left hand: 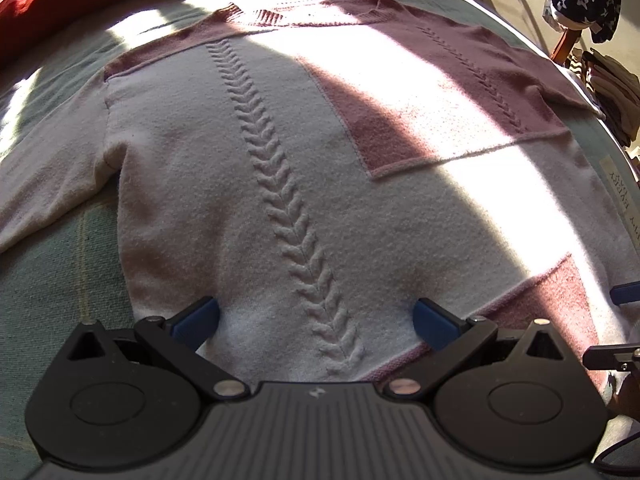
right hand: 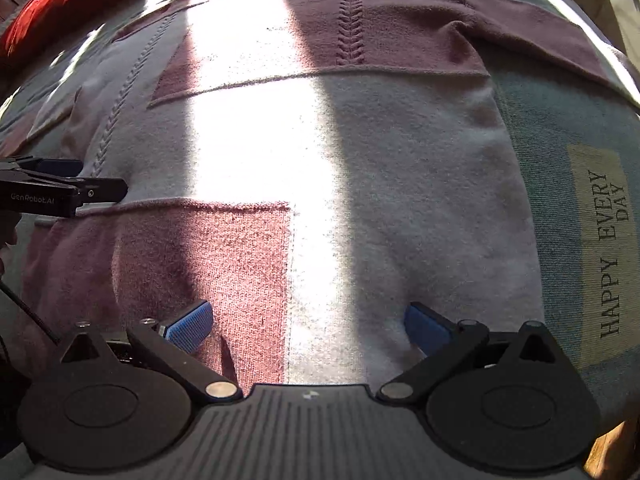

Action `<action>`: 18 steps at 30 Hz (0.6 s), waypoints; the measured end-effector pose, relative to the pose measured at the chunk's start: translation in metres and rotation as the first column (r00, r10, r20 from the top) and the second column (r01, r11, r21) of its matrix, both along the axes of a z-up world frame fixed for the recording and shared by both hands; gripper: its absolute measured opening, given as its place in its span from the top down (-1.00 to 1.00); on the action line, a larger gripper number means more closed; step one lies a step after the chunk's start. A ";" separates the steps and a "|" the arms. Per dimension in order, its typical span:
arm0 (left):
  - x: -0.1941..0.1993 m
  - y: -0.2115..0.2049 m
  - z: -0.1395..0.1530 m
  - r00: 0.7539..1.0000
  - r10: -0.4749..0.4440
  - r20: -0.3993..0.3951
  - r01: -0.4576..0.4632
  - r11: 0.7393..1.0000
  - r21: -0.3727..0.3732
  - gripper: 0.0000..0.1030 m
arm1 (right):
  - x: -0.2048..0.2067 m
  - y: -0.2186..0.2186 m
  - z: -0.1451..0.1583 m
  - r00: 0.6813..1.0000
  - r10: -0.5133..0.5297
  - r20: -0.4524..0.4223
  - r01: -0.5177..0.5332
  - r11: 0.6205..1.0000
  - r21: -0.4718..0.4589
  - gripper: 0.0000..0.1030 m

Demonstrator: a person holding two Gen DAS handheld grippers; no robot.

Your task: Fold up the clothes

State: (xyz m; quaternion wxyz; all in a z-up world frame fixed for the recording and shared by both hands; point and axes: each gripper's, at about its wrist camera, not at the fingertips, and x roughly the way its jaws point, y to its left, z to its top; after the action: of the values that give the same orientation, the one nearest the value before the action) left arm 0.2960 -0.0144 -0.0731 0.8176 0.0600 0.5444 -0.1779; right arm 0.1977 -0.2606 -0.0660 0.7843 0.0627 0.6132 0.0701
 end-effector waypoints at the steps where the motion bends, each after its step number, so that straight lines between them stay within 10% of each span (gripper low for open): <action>1: -0.003 0.000 0.002 1.000 0.001 -0.004 -0.001 1.000 0.003 -0.99 | -0.006 0.000 -0.001 1.000 0.003 -0.023 -0.003 1.000 0.003 -1.00; 18: -0.085 -0.003 0.009 0.999 -0.028 -0.043 0.029 0.999 0.036 -0.99 | 0.028 0.005 -0.004 0.994 0.111 0.021 -0.110 0.992 -0.063 -1.00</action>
State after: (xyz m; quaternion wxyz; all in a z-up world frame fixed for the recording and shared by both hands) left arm 0.2114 -0.0173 -0.0643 0.8020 0.0790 0.5639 -0.1808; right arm 0.2255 -0.2559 -0.0705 0.7883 0.0035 0.6079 0.0952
